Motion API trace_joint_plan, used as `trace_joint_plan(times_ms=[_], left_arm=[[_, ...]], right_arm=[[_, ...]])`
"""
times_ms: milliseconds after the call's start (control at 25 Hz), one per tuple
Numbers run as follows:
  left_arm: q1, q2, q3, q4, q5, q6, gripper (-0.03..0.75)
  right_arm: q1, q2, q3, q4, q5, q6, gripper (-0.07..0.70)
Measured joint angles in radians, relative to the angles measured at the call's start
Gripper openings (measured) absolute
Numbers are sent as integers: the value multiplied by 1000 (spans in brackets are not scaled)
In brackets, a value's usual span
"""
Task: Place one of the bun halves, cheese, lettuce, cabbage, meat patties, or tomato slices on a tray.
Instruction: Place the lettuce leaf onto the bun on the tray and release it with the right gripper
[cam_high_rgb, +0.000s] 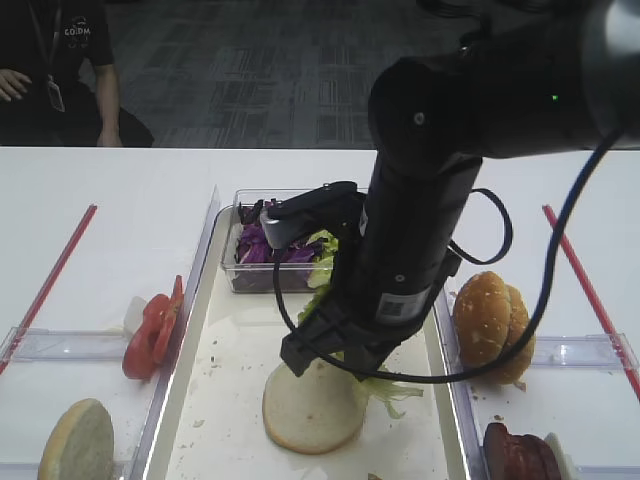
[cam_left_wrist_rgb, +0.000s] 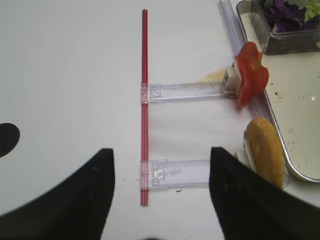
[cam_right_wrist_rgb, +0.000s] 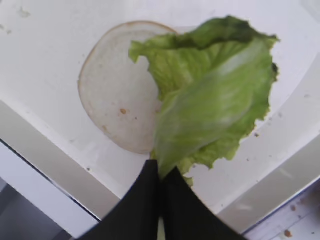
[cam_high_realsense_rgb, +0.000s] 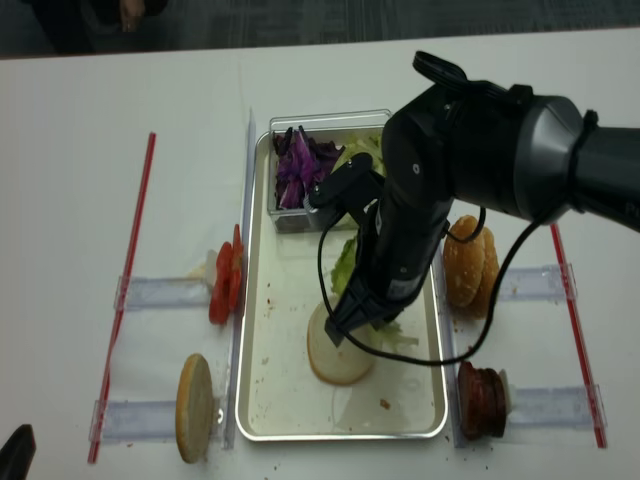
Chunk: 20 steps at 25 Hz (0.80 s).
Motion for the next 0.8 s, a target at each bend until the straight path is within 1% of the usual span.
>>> trace_joint_plan(times_ms=[240,600,800], left_arm=[[0,0,0,0,0,0,421],[0,0,0,0,0,0,421],[0,0,0,0,0,0,421]], right_arm=[[63,59,-72,-10,2,4,18],[71,107,-91,-11,9,10,18],[71,111,-91,-9,-13,10,18]])
